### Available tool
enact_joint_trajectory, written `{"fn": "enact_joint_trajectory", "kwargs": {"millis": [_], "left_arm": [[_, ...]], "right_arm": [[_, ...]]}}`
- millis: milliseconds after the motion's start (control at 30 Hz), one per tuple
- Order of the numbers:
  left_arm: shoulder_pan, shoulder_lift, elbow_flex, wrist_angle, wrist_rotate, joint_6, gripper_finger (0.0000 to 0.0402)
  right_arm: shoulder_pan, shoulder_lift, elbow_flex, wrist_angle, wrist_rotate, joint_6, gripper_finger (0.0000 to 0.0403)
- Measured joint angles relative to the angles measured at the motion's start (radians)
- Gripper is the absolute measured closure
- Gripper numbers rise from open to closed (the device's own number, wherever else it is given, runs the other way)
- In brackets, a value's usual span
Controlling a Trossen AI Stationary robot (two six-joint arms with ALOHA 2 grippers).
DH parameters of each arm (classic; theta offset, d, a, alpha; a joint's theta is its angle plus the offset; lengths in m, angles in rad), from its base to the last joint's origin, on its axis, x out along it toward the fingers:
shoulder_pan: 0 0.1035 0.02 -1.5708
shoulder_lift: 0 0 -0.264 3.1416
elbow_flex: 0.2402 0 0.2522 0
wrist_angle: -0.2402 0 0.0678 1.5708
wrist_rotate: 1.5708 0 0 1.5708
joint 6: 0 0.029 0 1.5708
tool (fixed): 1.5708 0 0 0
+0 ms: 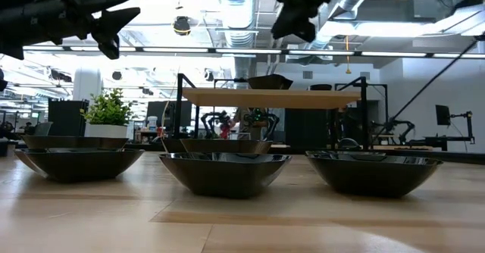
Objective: Pick & Place Mini shaped plates
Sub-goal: Stack the distorted square plate on top of the other distorted square plate on the shelf
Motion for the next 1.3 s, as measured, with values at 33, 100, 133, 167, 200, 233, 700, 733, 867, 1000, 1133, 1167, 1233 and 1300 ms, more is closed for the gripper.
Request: {"fn": "enact_joint_trajectory", "kwargs": {"millis": [33, 100, 133, 167, 200, 233, 700, 733, 867, 1000, 1133, 1167, 1233, 1300], "left_arm": [[0.000, 0.002, 0.012, -0.010, 0.000, -0.001, 0.0270], [0.000, 0.019, 0.046, -0.030, 0.000, 0.003, 0.0270], [0.000, 0.032, 0.067, -0.048, 0.000, 0.003, 0.0270], [0.000, 0.050, 0.092, -0.074, 0.002, 0.004, 0.0270], [0.000, 0.071, 0.116, -0.105, 0.011, 0.009, 0.0270], [0.000, 0.095, 0.144, -0.149, 0.029, 0.013, 0.0270], [-0.001, 0.437, 0.563, -0.734, 0.111, 0.003, 0.0270], [-0.001, 0.461, 0.589, -0.764, 0.111, 0.003, 0.0270], [0.000, 0.549, 0.648, -0.790, 0.112, -0.054, 0.0270], [0.004, 0.640, 0.682, -0.790, 0.112, -0.114, 0.0270], [0.014, 0.714, 0.686, -0.791, 0.112, -0.125, 0.0270], [0.014, 0.728, 0.686, -0.789, 0.111, -0.125, 0.0270], [0.014, 0.751, 0.686, -0.783, 0.111, -0.125, 0.0270], [0.014, 0.765, 0.686, -0.782, 0.112, -0.128, 0.0270]], "right_arm": [[0.011, -0.027, -0.046, 0.021, 0.011, 0.015, 0.0340], [0.034, -0.083, -0.135, 0.069, 0.044, 0.051, 0.0340], [0.046, -0.112, -0.177, 0.096, 0.057, 0.068, 0.0340], [0.057, -0.142, -0.221, 0.128, 0.070, 0.083, 0.0340], [0.068, -0.169, -0.260, 0.161, 0.083, 0.099, 0.0340], [0.080, -0.197, -0.301, 0.196, 0.093, 0.114, 0.0340], [0.116, -0.582, -0.692, 0.474, 0.138, 0.212, 0.0340], [0.116, -0.608, -0.710, 0.487, 0.138, 0.212, 0.0340], [0.115, -0.713, -0.781, 0.514, 0.138, 0.221, 0.0340], [0.115, -0.812, -0.857, 0.561, 0.138, 0.232, 0.0340], [0.115, -0.897, -0.927, 0.615, 0.138, 0.249, 0.0340], [0.115, -0.914, -0.942, 0.630, 0.138, 0.249, 0.0340], [0.115, -0.944, -0.962, 0.644, 0.138, 0.253, 0.0340], [0.115, -0.965, -0.970, 0.649, 0.138, 0.255, 0.0340]]}}
